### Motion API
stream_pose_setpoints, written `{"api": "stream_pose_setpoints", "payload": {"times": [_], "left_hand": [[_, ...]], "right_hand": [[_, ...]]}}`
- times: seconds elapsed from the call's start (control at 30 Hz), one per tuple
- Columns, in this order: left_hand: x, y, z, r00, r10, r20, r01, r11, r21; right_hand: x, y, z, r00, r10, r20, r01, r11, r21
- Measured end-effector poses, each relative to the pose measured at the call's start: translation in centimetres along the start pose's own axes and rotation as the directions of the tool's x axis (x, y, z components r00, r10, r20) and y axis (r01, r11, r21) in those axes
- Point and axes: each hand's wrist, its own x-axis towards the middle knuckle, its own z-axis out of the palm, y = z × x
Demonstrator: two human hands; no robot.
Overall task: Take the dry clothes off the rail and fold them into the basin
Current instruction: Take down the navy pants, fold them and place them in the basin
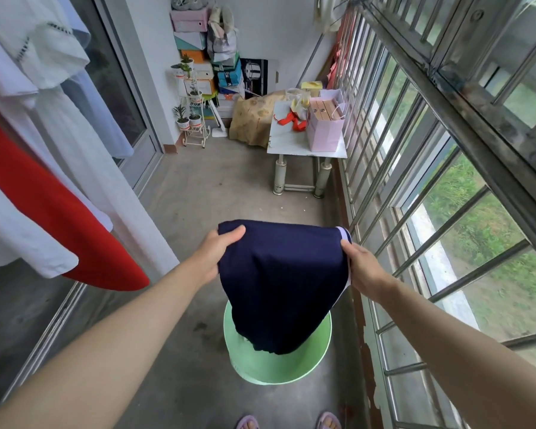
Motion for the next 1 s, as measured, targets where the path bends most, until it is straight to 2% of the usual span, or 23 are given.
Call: {"api": "stream_pose_setpoints", "payload": {"times": [0.07,0.13,0.2,0.27,0.4,0.5,0.57,0.6,0.67,0.73,0.77,0.83,0.9,1.0], "left_hand": [[0.1,1.3,0.9,0.999,-0.041,0.015,0.042,0.996,-0.075],[0.1,2.4,1.2,0.997,-0.076,0.03,0.079,0.989,-0.128],[0.4,3.1,1.3,0.992,-0.125,0.031,0.128,0.98,-0.154],[0.5,3.5,1.3,0.986,-0.165,0.009,0.165,0.979,-0.12],[0.7,3.5,0.6,0.95,-0.305,-0.07,0.305,0.952,-0.004],[0.6,2.6,-0.6,0.896,-0.419,-0.145,0.432,0.899,0.073],[0.5,2.2,-1.0,0.891,-0.436,-0.129,0.447,0.891,0.074],[0.5,2.1,-1.2,0.902,-0.419,-0.101,0.424,0.905,0.03],[0.6,2.2,-1.5,0.944,-0.33,-0.001,0.325,0.929,-0.179],[0.5,1.8,-1.6,0.961,-0.254,0.111,0.277,0.907,-0.318],[0.1,1.1,-1.4,0.952,-0.258,0.163,0.296,0.911,-0.288],[-0.1,-1.4,-1.2,0.918,-0.332,0.216,0.36,0.928,-0.1],[0.5,-2.9,-1.2,0.93,-0.353,0.102,0.353,0.936,0.016],[1.6,-3.3,-1.5,0.955,-0.289,-0.068,0.295,0.947,0.126]], "right_hand": [[0.1,-1.3,0.5,1.0,-0.026,-0.011,0.027,0.992,0.12],[0.0,-1.4,0.1,0.991,-0.013,0.135,-0.016,0.978,0.208],[-0.1,0.8,-0.3,0.952,0.065,0.299,-0.092,0.993,0.079],[-0.4,3.5,0.0,0.924,0.154,0.349,-0.154,0.988,-0.029],[-0.6,4.4,1.0,0.966,0.153,0.211,-0.181,0.976,0.123],[-0.4,3.2,1.1,0.99,0.119,0.071,-0.122,0.992,0.043],[-0.3,2.1,1.3,0.996,0.087,0.038,-0.089,0.995,0.048],[-0.2,1.7,1.6,0.997,0.077,0.028,-0.079,0.995,0.067],[-0.1,0.7,2.5,0.995,0.094,0.015,-0.096,0.983,0.155],[0.1,-0.2,3.4,0.986,0.165,-0.013,-0.157,0.961,0.228],[0.2,-0.6,3.6,0.978,0.207,-0.027,-0.194,0.949,0.247],[0.5,-0.8,3.5,0.959,0.274,-0.068,-0.253,0.942,0.219],[0.8,-1.0,2.7,0.94,0.314,-0.133,-0.293,0.943,0.157],[0.9,-0.8,1.4,0.919,0.328,-0.22,-0.333,0.943,0.017]]}}
